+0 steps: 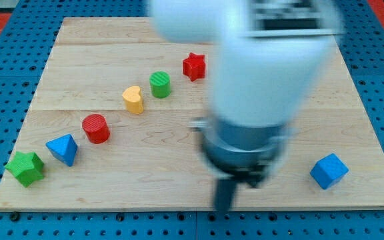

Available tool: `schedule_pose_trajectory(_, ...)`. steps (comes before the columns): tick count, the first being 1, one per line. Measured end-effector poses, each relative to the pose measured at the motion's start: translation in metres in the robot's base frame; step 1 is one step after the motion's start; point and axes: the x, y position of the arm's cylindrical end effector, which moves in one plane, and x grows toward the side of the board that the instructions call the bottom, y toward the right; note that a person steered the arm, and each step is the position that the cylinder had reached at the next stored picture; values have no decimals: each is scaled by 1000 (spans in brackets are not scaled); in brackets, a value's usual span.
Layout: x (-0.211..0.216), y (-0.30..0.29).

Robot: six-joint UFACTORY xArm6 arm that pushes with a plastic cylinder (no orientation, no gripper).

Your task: Move the green star along with blue triangle and red circle towards yellow heart

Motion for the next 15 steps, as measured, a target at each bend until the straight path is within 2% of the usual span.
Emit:
schedule_pose_trajectory(2,0,-240)
schedule_pose_trajectory(3,-11,-306)
schedule_pose_trajectory(5,-78,-303)
schedule_pose_trajectory(6,-91,-284)
schedule_pose_trajectory(8,-89,-307)
schedule_pose_trajectory(10,-28,-306)
schedule_pose_trajectory(11,-35,-297)
schedule_pose_trajectory(12,-67,-286)
schedule_pose_trajectory(13,-73,-257)
schedule_pose_trajectory(14,-73,-255)
schedule_pose_trajectory(15,-60,-301)
